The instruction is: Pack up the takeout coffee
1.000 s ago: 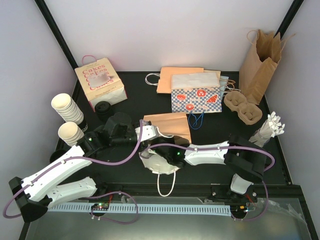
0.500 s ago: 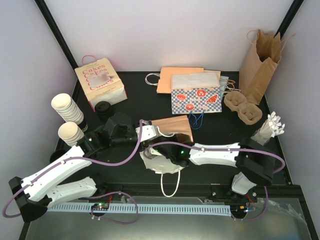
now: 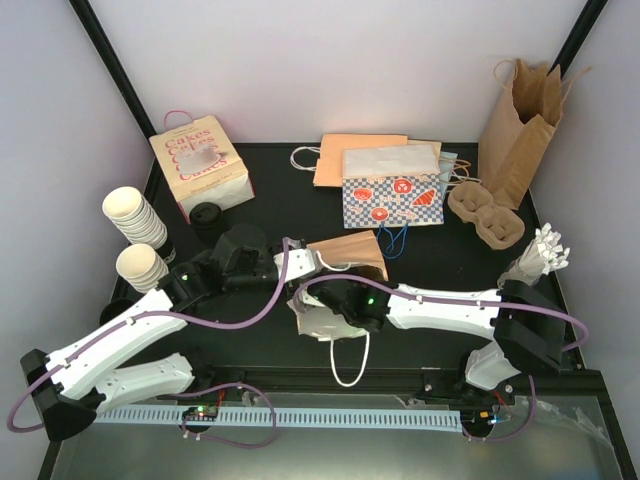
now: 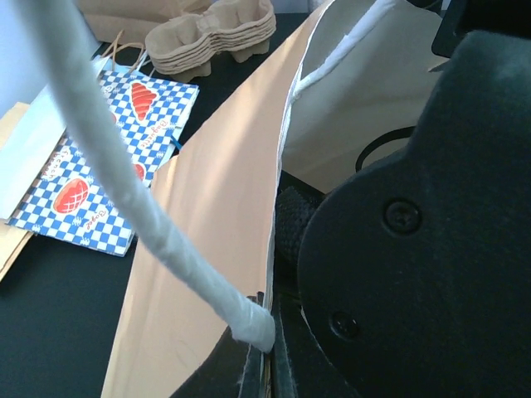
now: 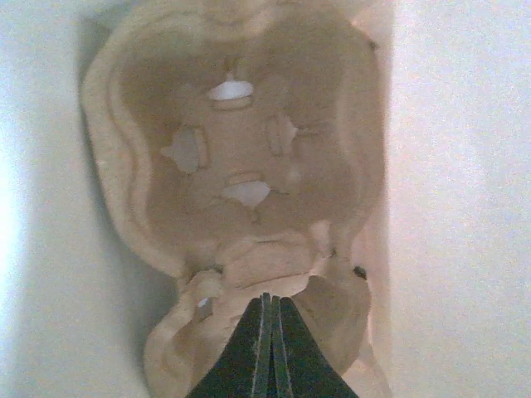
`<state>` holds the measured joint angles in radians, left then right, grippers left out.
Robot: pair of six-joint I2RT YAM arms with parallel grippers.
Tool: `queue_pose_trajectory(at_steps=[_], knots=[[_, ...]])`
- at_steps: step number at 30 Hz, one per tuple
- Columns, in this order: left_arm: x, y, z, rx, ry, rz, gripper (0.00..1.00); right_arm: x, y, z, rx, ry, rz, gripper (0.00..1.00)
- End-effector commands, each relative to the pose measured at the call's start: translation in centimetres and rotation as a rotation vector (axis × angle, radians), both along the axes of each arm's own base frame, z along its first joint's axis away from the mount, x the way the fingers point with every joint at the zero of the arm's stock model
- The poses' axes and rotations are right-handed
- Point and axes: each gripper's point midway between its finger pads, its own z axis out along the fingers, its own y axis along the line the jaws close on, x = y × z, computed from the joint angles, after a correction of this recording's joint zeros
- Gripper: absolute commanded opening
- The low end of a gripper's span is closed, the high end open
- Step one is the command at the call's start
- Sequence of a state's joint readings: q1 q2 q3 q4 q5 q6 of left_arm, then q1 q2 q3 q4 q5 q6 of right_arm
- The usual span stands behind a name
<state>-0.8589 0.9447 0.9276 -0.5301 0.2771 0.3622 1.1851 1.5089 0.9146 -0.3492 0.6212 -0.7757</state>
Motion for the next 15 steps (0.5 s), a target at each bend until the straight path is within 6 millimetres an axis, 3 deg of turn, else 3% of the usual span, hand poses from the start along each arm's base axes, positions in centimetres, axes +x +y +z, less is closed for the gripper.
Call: queue_pose_trajectory(at_steps=[1, 8, 15], knots=[[-2.9, -0.9, -0.6, 0.004, 0.076, -0.130, 0.02, 2.2, 2.4, 3.0, 0.140, -0.122, -0.032, 0.01], [-3.6, -0.7, 0.1, -0.025, 0.069, -0.153, 0.02, 3.0, 3.8, 1.5, 0.136, -0.125, 0.016, 0.01], [-4.1, -0.8, -0.1, -0.033, 0.090, -0.175, 0.02, 3.7, 4.1, -1.4, 0.070, -0.121, 0.021, 0.01]])
